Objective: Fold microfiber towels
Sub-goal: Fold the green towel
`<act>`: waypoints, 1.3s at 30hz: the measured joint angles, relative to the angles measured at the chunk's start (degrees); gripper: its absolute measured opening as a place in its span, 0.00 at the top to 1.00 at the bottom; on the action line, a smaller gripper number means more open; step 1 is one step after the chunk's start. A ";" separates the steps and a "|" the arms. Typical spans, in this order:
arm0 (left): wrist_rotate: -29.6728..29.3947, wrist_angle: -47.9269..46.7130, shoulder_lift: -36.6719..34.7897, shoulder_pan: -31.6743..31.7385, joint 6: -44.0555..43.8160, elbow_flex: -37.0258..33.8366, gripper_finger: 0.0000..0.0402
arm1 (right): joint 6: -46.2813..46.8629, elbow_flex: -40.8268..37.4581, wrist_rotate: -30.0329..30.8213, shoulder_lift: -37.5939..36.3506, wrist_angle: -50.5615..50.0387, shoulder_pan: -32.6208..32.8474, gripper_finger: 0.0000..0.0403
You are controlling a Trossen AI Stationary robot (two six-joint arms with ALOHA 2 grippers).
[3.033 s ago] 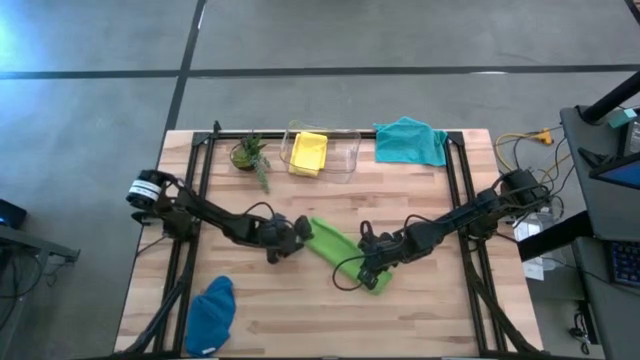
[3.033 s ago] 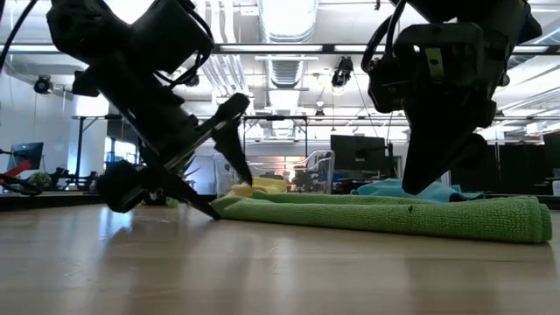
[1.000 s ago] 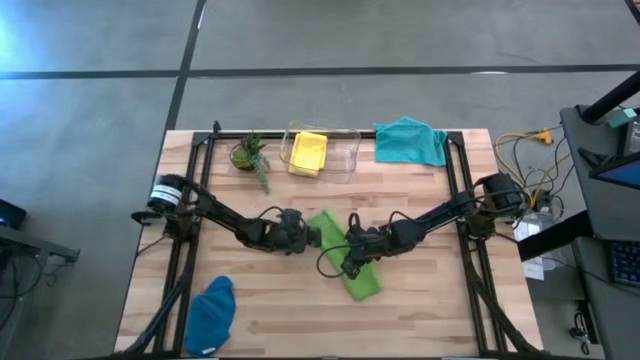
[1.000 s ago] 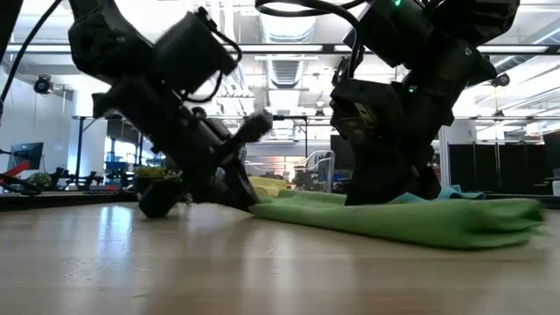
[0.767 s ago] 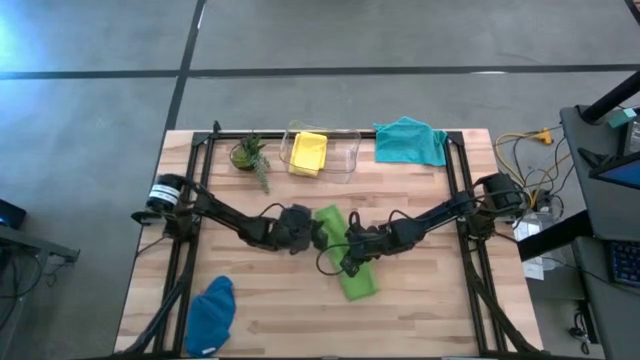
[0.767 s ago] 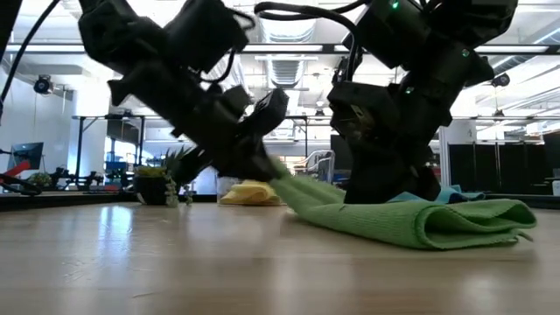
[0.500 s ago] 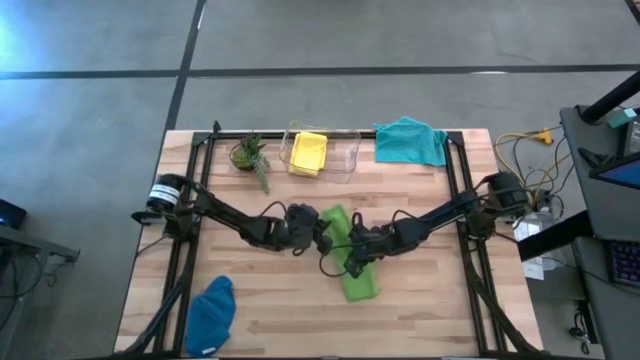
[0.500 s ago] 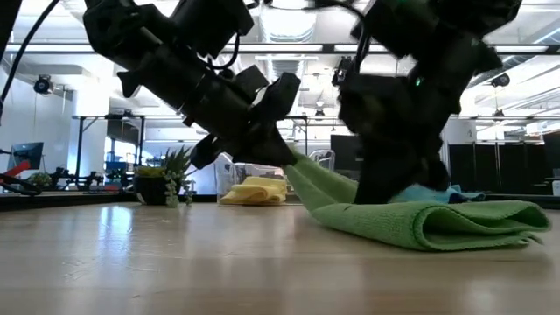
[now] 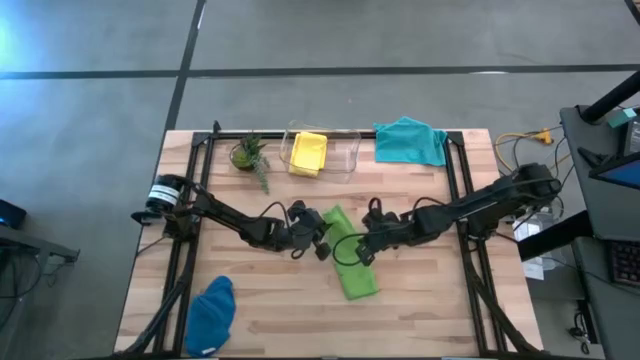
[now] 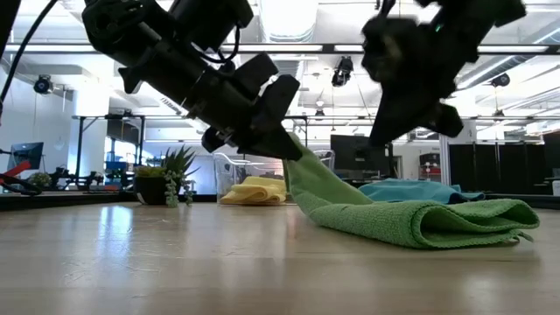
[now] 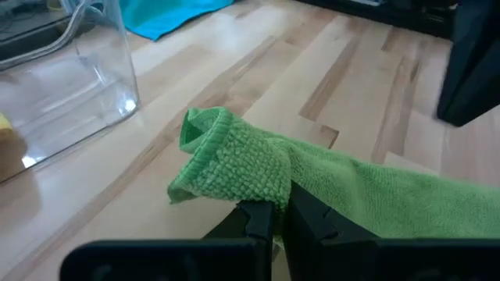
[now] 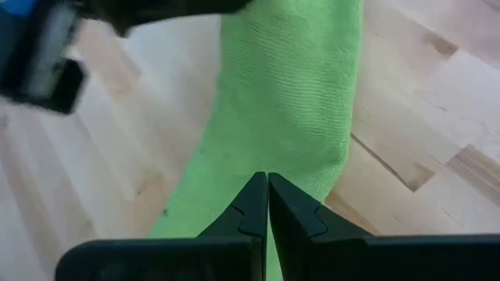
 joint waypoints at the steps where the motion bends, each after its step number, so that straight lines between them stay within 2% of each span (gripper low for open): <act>1: 0.01 -0.06 0.00 0.00 0.07 -0.04 1.00 | 0.69 0.00 -0.13 1.13 0.30 -0.35 0.98; 6: 0.04 -0.06 0.00 0.00 0.49 -0.05 1.00 | 2.52 -0.05 -0.58 9.38 7.32 -1.67 0.98; 12: 0.97 0.07 -0.02 -0.21 7.89 0.04 1.00 | 6.47 0.04 -1.59 15.34 11.17 -4.50 0.98; 18: 4.41 -0.04 -0.07 -0.46 18.68 0.19 1.00 | 5.77 -0.07 -2.71 8.49 6.94 -2.47 0.98; 23: 6.60 0.51 -0.78 -0.75 32.13 0.63 1.00 | 7.94 -0.40 1.38 0.53 -2.73 1.87 0.98; 27: 9.69 2.37 -1.25 -0.77 43.20 0.61 1.00 | 13.73 -1.69 2.82 -4.41 -5.90 5.91 0.98; 31: 16.34 3.45 -1.27 -0.82 54.96 0.90 1.00 | 20.93 -3.33 5.05 -7.47 -5.80 10.64 0.98; 35: 23.85 3.53 -1.27 -0.99 65.74 1.18 1.00 | 28.90 -4.47 8.19 -7.97 -6.21 15.77 0.98; 39: 27.05 3.40 -1.27 -1.17 72.38 1.16 1.00 | 36.23 -4.58 10.39 -7.25 -6.09 20.31 0.98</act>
